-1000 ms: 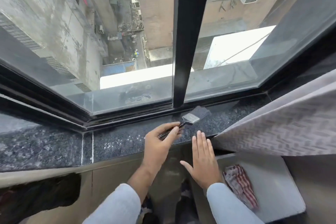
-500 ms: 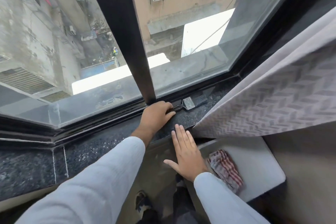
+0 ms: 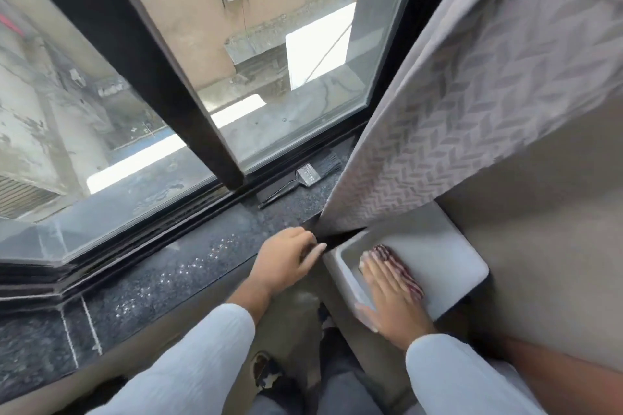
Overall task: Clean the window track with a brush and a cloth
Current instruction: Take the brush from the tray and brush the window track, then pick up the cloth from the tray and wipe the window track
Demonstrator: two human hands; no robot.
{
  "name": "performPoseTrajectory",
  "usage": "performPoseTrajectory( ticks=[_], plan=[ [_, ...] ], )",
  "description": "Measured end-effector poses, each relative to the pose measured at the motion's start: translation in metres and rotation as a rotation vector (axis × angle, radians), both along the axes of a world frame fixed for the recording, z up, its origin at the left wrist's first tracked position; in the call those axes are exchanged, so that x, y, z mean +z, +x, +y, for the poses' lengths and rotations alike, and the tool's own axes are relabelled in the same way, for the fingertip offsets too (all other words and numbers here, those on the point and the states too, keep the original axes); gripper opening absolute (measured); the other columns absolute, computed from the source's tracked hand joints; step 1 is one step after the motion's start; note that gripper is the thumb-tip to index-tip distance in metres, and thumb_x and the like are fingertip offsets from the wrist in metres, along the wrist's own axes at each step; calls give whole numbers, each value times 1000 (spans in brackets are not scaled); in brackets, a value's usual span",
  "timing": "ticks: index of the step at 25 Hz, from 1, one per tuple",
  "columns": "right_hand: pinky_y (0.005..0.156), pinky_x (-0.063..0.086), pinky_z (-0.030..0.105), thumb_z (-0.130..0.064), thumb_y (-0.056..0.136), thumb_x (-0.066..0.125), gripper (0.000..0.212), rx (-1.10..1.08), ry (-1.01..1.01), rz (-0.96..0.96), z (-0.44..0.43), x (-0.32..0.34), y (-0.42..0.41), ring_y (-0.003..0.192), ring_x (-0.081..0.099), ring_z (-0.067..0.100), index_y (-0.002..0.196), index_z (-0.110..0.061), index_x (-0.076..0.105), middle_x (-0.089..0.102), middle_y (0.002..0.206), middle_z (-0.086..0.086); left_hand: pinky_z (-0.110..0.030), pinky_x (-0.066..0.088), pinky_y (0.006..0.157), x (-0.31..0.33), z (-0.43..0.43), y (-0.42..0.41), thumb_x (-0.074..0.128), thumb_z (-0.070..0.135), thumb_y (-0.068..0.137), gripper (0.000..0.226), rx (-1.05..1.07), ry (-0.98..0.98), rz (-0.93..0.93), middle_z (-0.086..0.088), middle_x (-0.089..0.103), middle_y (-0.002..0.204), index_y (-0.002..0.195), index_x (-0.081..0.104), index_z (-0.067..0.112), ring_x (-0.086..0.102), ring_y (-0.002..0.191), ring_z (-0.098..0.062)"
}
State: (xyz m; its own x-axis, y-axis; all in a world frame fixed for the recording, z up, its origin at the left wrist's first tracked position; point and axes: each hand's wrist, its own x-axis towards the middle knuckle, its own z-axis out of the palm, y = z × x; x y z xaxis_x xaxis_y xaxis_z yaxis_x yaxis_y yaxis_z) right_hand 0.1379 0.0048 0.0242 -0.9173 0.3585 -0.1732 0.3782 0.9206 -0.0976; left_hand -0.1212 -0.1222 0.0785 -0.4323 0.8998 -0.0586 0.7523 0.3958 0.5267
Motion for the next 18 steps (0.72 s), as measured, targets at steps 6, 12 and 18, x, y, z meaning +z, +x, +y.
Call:
performPoseTrajectory(
  ticks=[6,12,18],
  plan=[
    [127,35,52,-71,98,28,97,-590,-38,-123,23,-10,101,156,38,37,156,5,40,36,168,24,-41,49,113,-48,80,73,61,32,104,45,-391,-166,-98,-12,63,146,143,60,9,57,135,-31],
    [127,24,44,-72,98,29,96,-522,-57,-141,19,-48,128,160,31,31,160,1,34,30,172,17,-39,23,130,-107,141,98,42,13,108,58,-578,-358,153,-9,32,171,164,27,11,26,158,-28],
    [130,27,50,-58,98,39,85,-558,-169,-61,32,-46,115,161,27,32,160,1,35,33,171,19,-45,48,107,-95,159,115,50,4,98,34,-491,-446,-18,-24,52,140,130,60,-1,59,125,-44]
  ],
)
